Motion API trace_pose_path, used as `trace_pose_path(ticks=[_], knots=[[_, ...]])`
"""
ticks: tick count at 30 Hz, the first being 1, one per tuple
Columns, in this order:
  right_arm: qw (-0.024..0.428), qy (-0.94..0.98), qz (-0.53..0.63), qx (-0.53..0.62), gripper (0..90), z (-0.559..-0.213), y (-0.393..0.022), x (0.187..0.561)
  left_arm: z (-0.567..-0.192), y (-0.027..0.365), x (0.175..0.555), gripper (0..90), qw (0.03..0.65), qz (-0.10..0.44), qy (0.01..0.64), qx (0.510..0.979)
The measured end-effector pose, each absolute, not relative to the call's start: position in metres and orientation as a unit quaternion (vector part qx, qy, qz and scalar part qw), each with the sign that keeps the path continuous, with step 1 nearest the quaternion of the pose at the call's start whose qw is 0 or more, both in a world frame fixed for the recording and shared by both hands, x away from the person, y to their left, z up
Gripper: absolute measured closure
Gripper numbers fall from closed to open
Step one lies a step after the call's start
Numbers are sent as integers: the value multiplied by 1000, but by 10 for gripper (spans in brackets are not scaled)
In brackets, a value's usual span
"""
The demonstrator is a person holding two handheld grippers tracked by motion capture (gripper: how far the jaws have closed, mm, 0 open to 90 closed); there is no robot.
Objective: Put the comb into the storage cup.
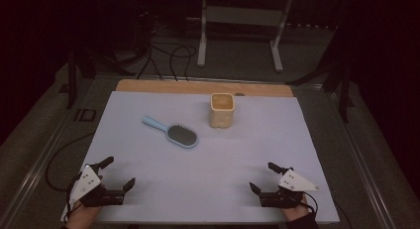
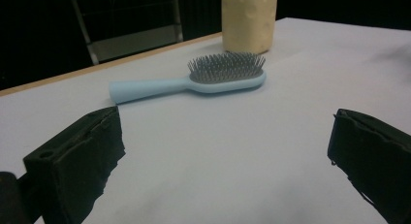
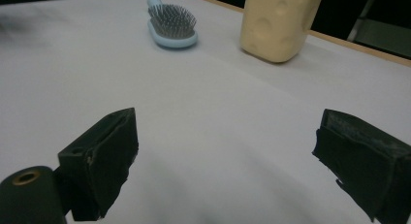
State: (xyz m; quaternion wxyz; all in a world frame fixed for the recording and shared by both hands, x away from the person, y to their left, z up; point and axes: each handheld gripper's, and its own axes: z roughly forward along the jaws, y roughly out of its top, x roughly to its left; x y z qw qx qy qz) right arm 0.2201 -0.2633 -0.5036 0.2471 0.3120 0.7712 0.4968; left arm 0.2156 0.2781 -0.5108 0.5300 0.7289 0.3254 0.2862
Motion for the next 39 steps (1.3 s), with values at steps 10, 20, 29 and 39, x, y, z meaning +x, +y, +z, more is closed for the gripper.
trace_pose_path(ticks=[10,20,29,39], knots=[[249,772,496,309,80,-504,-262,220,-511,275,215,0,519,287,314,741],[251,773,498,303,80,-504,-261,219,-510,272,215,0,519,283,309,745],[244,769,504,309,81,-504,-261,220,-504,268,213,0,519,274,304,750],[247,768,506,305,81,-502,-261,218,-498,268,212,0,522,246,307,757]])
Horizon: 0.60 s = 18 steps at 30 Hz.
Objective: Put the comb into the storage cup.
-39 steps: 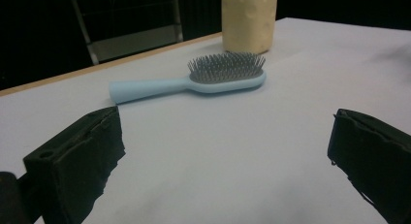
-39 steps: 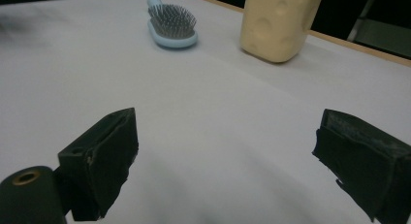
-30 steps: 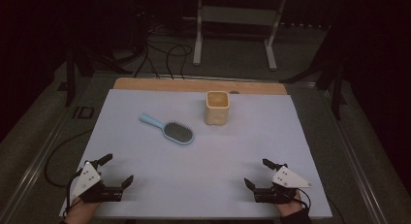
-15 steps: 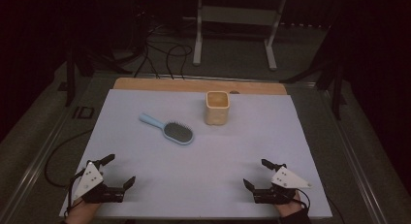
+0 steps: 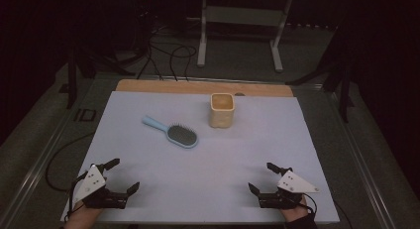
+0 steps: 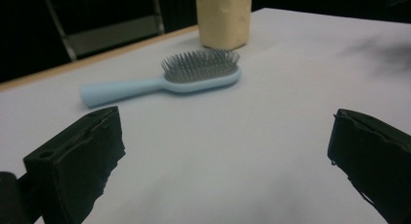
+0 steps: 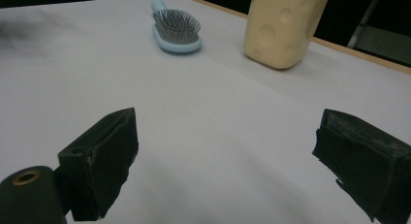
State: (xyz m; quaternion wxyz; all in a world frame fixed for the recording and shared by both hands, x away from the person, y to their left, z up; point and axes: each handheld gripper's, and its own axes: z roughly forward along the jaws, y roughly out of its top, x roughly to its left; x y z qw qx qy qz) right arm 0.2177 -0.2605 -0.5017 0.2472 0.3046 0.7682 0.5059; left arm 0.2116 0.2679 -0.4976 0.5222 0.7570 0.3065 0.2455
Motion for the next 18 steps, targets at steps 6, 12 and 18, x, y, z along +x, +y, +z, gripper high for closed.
trace_pose_path(ticks=[6,12,18], knots=[[248,764,513,302,81,-500,-259,216,-487,271,213,0,516,242,301,765],[246,763,518,299,81,-498,-260,216,-468,271,220,0,528,234,290,763],[246,762,520,298,81,-498,-260,216,-451,270,230,0,521,231,288,770]])
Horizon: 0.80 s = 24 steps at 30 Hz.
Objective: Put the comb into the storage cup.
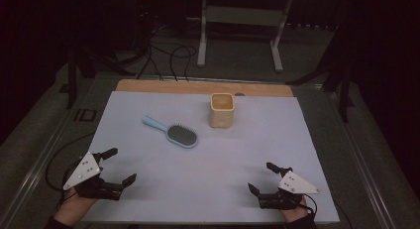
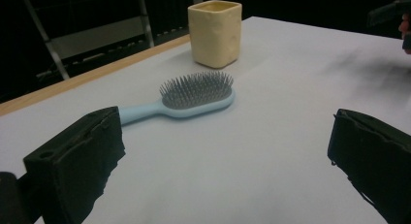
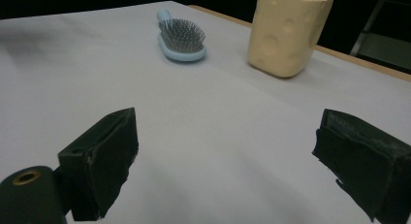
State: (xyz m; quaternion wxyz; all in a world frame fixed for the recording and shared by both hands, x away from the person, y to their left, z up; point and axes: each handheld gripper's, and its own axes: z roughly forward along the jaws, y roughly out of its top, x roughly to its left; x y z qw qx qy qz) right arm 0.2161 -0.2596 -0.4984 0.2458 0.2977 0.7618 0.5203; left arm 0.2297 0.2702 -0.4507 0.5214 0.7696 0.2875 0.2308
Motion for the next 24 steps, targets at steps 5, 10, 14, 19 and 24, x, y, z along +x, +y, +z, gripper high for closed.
trace_pose_path(ticks=[5,10,14,19,24], knots=[[244,761,522,299,81,-498,-260,216,-439,270,239,0,513,226,293,774],[244,760,523,299,81,-498,-260,216,-431,274,248,0,515,229,298,770],[243,760,524,299,81,-498,-260,216,-425,275,256,0,513,235,299,770],[242,760,524,299,81,-498,-260,216,-419,277,265,0,515,227,296,772],[241,760,525,299,81,-498,-260,216,-415,275,276,0,510,214,300,778]])
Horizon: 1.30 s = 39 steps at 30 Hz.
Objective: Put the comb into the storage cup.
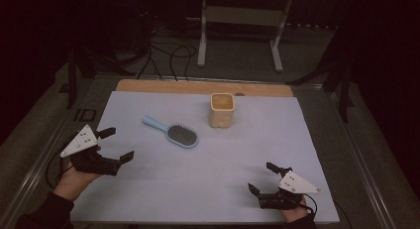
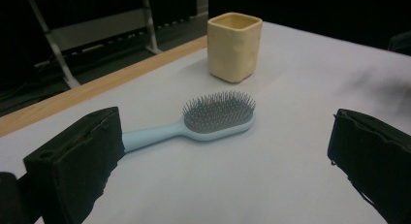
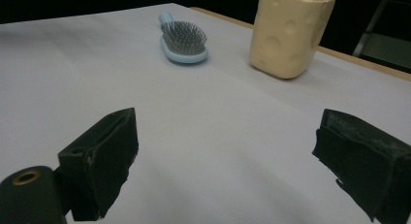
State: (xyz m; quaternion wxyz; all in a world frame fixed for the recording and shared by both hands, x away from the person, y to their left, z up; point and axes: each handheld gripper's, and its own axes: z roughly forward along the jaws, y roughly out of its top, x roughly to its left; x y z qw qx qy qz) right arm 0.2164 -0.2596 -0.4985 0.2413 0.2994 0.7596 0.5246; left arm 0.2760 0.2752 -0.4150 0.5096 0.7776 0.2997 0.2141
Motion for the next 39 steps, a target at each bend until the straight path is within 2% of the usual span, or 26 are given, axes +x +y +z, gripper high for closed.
trace_pose_path(ticks=[19,29,39], knots=[[234,763,525,296,81,-499,-259,217,-403,260,328,0,478,208,303,798],[232,761,530,294,81,-498,-258,216,-412,250,360,10,449,200,320,810],[231,760,533,292,81,-497,-258,215,-427,242,385,99,433,194,340,812]])
